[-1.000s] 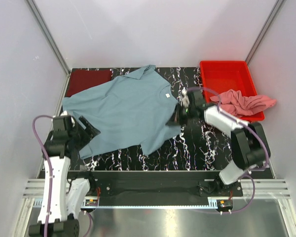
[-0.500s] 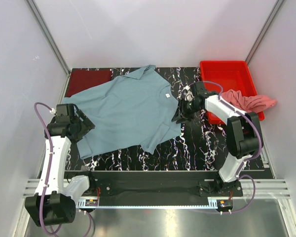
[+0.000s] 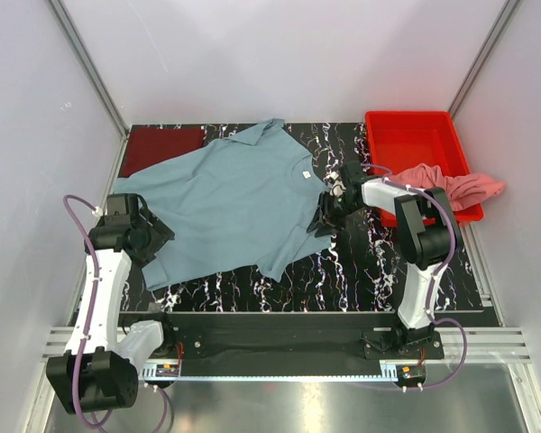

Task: Fold and stack the t-shirts
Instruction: Flatten the tshirt out

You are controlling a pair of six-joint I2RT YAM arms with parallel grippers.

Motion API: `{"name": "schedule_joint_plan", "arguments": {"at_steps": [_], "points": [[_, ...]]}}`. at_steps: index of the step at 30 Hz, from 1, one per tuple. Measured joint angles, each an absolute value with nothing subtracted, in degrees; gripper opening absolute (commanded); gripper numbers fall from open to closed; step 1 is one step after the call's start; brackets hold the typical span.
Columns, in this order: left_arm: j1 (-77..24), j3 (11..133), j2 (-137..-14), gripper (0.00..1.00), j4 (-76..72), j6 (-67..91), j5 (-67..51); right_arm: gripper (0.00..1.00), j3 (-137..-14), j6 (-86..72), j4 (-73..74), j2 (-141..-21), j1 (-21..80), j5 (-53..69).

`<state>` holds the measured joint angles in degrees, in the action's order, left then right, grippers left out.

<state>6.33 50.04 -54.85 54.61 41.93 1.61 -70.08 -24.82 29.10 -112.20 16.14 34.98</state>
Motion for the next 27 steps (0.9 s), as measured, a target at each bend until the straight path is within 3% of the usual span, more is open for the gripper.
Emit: {"name": "schedule_joint_plan", "arguments": {"at_steps": [14, 18, 27], "points": [[6.33, 49.06, -55.16, 0.68, 54.30, 42.54, 1.23, 0.40, -73.17, -24.91, 28.14, -115.87, 19.16, 35.68], [6.33, 49.06, -55.24, 0.68, 54.37, 42.54, 1.30, 0.31, -73.58, -24.91, 28.29, -116.40, 19.59, 35.68], [6.33, 49.06, -55.75, 0.68, 54.52, 42.54, 1.98, 0.31, -73.95, -24.75, 28.80, -116.40, 19.57, 35.09]]}}
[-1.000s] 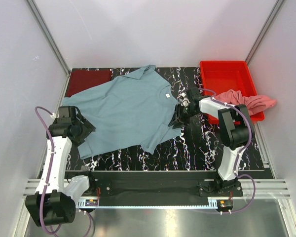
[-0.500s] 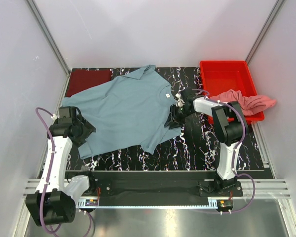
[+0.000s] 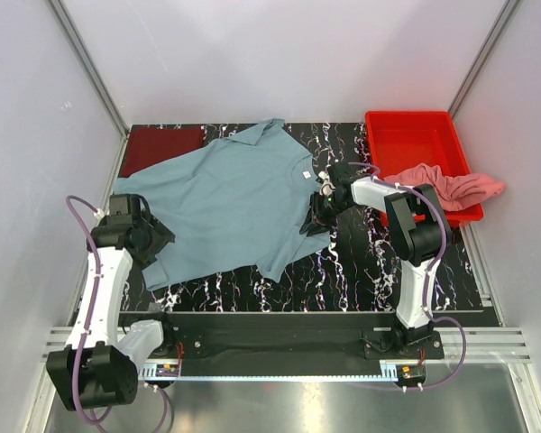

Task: Fold and stack the t-shirts
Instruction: Flatten the tshirt out

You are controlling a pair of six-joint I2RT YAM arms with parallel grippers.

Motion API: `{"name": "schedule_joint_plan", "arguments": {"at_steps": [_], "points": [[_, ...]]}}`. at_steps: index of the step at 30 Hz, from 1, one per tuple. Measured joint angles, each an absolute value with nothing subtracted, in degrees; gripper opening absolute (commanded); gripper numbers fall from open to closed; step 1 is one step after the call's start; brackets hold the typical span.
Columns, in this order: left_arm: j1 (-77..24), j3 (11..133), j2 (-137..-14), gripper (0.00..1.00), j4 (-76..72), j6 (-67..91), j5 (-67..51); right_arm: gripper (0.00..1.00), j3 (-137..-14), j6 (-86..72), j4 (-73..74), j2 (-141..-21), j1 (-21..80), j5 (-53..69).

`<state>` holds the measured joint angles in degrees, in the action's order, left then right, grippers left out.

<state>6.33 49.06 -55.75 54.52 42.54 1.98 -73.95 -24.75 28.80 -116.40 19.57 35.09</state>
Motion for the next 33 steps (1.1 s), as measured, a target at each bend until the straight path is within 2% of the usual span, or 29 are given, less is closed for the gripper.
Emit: {"name": "schedule_joint_plan", "arguments": {"at_steps": [4, 6, 9, 13, 19, 21, 22, 24, 27, 30, 31, 33], "points": [[6.33, 49.06, -56.86, 0.70, 54.54, 42.54, 2.02, 0.15, -74.28, -24.56, 29.12, -116.40, 19.57, 35.00], [6.33, 49.06, -57.43, 0.72, 54.74, 42.54, 2.52, 0.13, -74.59, -24.36, 29.47, -116.40, 19.57, 34.96], [6.33, 49.21, -58.30, 0.76, 56.10, 42.57, 4.25, 0.16, -75.00, -24.21, 29.85, -116.40, 19.57, 34.44], [6.33, 50.30, -59.90, 0.77, 58.30, 42.54, 7.01, 0.26, -75.55, -24.14, 29.89, -116.40, 19.55, 34.02], [6.33, 50.85, -60.82, 0.77, 59.72, 42.57, 9.23, 0.26, -76.25, -23.92, 29.98, -116.66, 19.55, 34.04], [6.33, 50.85, -60.82, 0.77, 60.31, 42.72, 9.67, 0.19, -76.60, -23.73, 30.00, -116.86, 19.55, 34.02], [6.33, 50.85, -60.84, 0.77, 60.58, 42.83, 9.87, 0.06, -76.62, -23.70, 30.02, -116.88, 19.55, 34.02], [6.33, 50.85, -60.86, 0.77, 60.77, 43.20, 10.07, 0.01, -76.62, -23.59, 30.22, -116.90, 19.55, 34.09], [6.33, 50.85, -61.06, 0.77, 61.17, 43.68, 10.46, 0.00, -76.62, -23.55, 30.50, -116.90, 19.55, 34.06], [6.33, 50.83, -61.98, 0.74, 61.49, 43.81, 10.96, 0.00, -76.62, -23.42, 31.38, -116.88, 19.55, 33.74], [6.33, 50.83, -62.52, 0.64, 61.67, 43.68, 11.11, 0.00, -76.62, -23.29, 31.92, -116.81, 19.55, 33.45], [6.11, 50.89, -64.18, 0.62, 62.24, 43.18, 11.66, 0.00, -76.62, -23.09, 33.23, -116.40, 19.55, 32.56]]}}
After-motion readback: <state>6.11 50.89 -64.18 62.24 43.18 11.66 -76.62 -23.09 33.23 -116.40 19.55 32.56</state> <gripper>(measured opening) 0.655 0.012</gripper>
